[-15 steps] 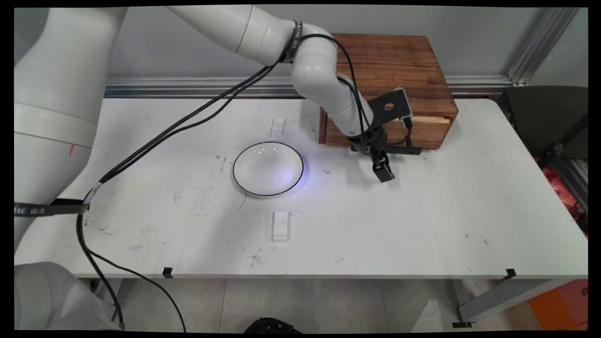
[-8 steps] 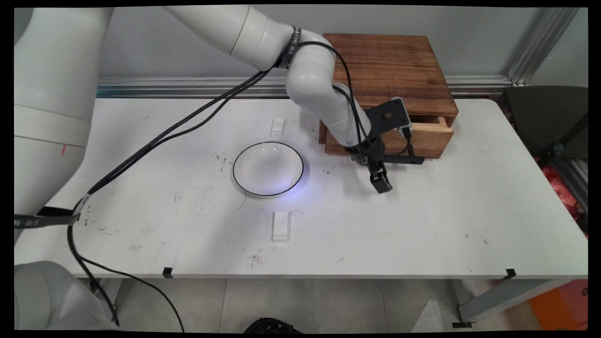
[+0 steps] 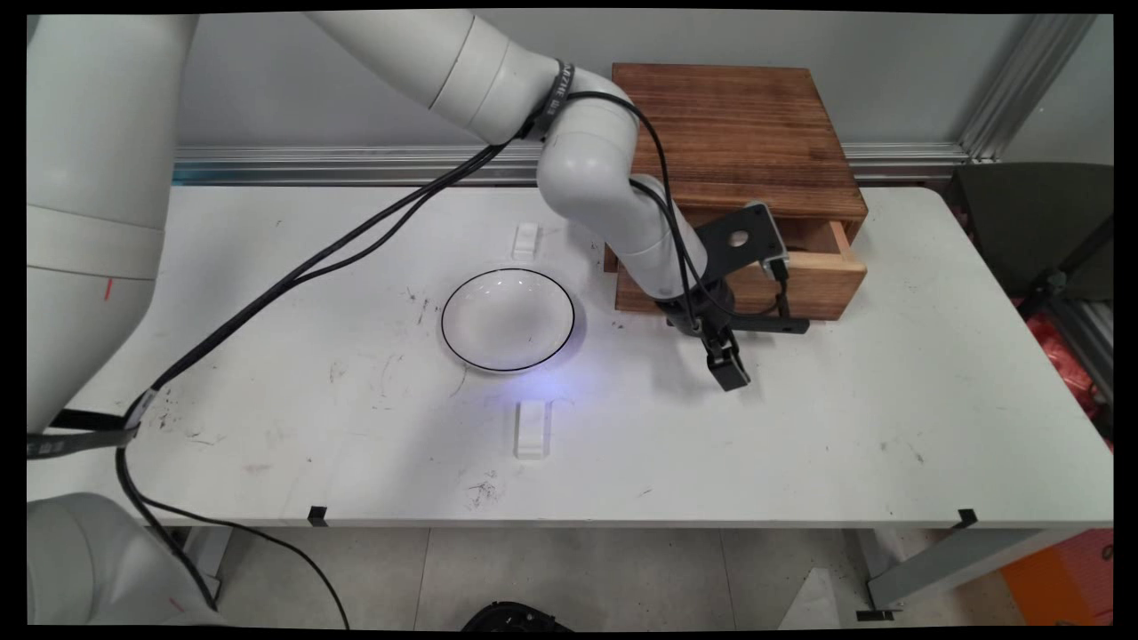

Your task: Open the drawer

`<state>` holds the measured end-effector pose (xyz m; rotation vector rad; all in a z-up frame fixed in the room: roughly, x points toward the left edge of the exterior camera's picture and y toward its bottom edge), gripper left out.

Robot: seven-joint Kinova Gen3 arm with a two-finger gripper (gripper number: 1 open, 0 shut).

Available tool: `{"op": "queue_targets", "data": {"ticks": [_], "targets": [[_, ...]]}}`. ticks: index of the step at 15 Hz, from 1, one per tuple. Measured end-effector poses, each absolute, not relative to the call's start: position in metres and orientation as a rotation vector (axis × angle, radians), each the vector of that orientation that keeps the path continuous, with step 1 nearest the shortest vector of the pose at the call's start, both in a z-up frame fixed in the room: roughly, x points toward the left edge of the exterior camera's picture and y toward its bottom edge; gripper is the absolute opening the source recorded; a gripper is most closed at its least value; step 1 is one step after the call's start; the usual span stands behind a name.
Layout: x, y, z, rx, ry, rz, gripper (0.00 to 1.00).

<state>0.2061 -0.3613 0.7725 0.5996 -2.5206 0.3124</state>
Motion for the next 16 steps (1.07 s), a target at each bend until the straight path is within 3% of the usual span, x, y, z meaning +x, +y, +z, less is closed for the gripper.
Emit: {"op": "queue_targets", "data": {"ticks": [16], "targets": [[0.191, -0.321, 0.782, 0.635, -2.497, 0.253, 1.0]]}}
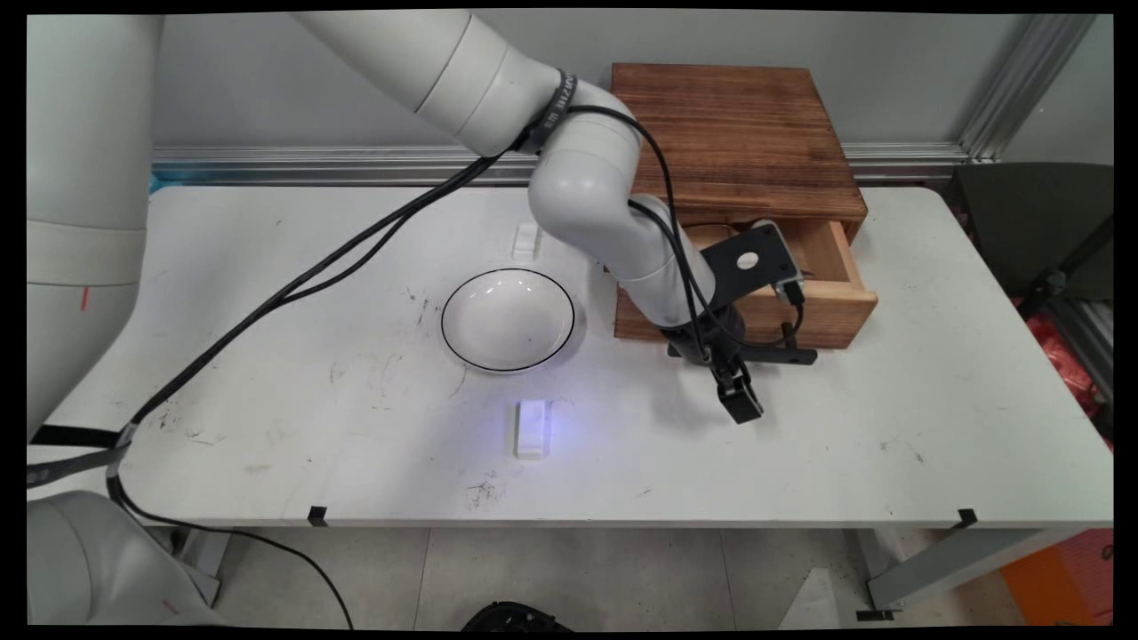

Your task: Open the drawer

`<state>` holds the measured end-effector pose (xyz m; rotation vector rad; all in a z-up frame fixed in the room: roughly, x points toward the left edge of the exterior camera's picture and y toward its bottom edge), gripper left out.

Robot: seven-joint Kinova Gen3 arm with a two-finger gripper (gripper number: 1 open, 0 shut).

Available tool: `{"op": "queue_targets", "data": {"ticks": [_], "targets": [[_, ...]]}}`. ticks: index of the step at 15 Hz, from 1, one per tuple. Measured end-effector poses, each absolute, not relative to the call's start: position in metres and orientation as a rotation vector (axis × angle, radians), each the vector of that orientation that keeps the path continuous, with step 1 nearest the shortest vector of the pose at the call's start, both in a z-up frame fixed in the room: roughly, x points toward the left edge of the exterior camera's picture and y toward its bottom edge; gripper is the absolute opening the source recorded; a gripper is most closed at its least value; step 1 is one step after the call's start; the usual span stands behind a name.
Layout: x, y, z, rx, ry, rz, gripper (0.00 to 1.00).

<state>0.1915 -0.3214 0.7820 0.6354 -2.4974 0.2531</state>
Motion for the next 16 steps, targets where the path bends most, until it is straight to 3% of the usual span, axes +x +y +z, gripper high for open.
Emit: {"op": "queue_targets", "data": {"ticks": [16], "targets": [[0.183, -0.277, 0.79, 0.63, -2.496, 0.164, 1.0]]}}
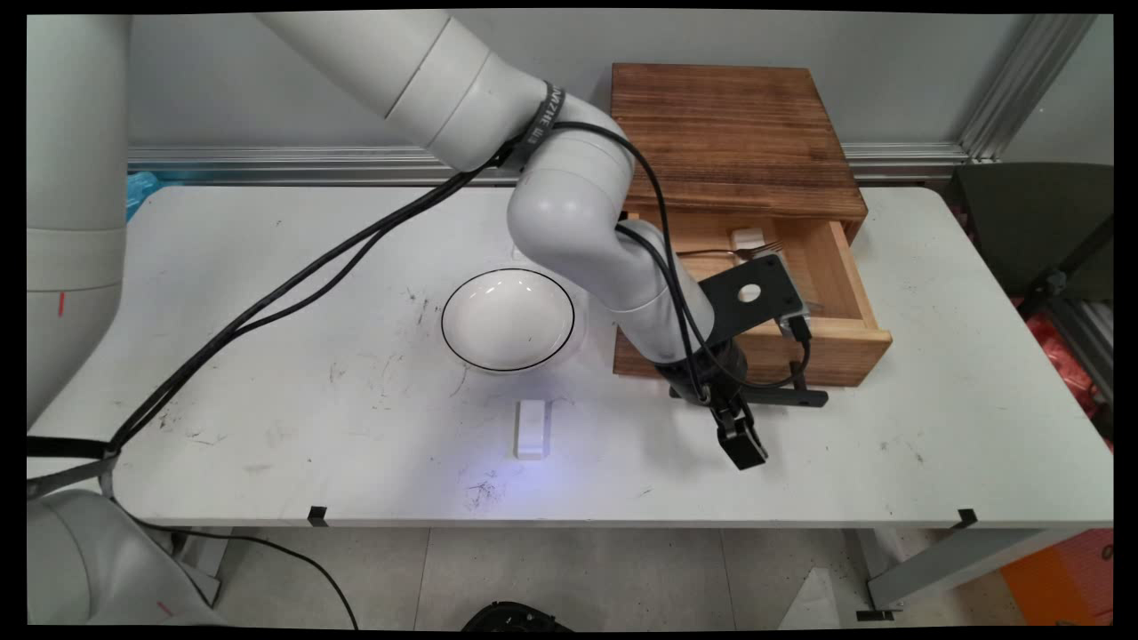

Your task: Open the drawer

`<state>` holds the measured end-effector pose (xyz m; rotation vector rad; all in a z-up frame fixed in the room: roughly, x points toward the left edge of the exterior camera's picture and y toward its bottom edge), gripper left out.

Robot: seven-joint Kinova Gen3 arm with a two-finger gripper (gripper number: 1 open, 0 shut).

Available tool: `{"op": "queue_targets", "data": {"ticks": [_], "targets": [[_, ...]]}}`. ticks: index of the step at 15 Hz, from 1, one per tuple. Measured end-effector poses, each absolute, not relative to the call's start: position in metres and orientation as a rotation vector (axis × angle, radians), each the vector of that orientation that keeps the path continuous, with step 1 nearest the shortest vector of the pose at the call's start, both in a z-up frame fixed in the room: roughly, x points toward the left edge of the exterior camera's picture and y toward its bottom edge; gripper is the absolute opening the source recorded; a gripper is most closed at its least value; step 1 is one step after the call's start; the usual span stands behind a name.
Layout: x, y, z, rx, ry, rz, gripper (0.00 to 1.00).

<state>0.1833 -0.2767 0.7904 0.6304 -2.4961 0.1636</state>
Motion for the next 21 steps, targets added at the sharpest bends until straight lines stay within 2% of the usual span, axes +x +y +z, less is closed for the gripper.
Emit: {"op": "queue_targets", "data": {"ticks": [21], "targets": [[0.169, -0.226, 0.795, 0.602, -2.5, 0.068, 1.0]]}}
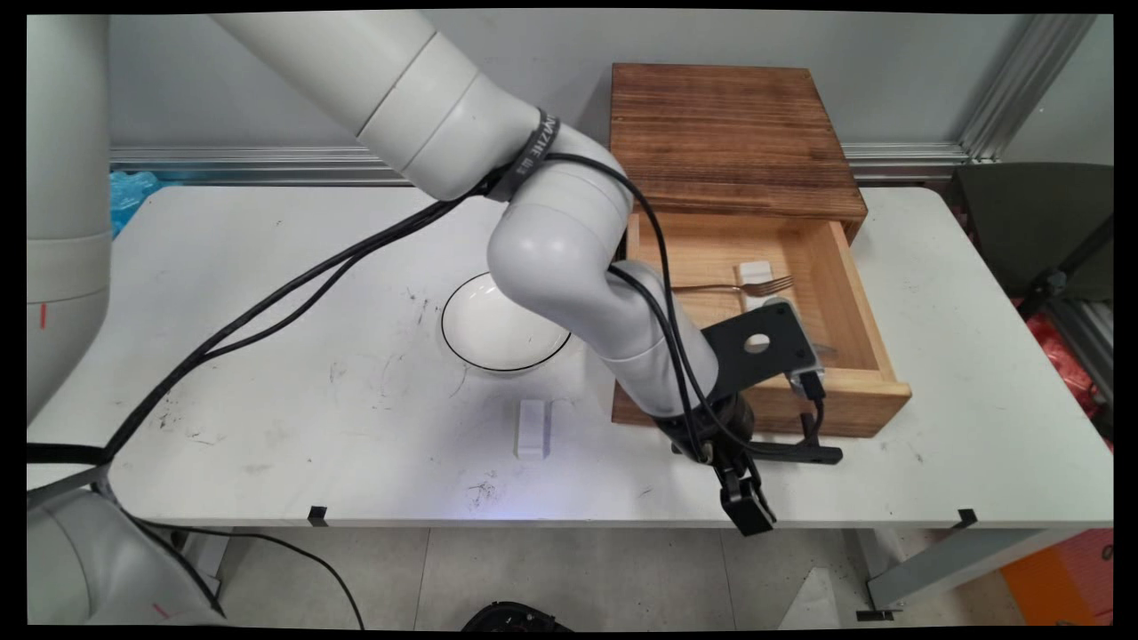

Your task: Open the drawer

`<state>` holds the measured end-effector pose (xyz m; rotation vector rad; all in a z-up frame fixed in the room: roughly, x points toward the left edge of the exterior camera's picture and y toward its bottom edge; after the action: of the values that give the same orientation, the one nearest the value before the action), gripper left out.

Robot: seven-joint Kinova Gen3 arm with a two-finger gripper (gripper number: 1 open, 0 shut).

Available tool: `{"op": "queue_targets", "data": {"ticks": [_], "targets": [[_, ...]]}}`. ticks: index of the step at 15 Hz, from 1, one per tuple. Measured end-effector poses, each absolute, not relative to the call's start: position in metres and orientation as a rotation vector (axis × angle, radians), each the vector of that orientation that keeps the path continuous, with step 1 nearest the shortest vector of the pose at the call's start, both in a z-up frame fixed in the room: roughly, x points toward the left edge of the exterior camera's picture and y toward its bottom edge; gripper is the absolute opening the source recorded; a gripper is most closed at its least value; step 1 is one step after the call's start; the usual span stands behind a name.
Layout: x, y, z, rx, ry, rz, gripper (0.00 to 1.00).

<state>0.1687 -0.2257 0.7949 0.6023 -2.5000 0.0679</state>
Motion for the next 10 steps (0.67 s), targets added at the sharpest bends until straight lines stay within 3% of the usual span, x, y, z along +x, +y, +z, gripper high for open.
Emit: {"op": "queue_targets", "data": {"ticks": [10], "targets": [[0.163, -0.207, 0.796, 0.595, -2.504, 0.046, 1.0]]}}
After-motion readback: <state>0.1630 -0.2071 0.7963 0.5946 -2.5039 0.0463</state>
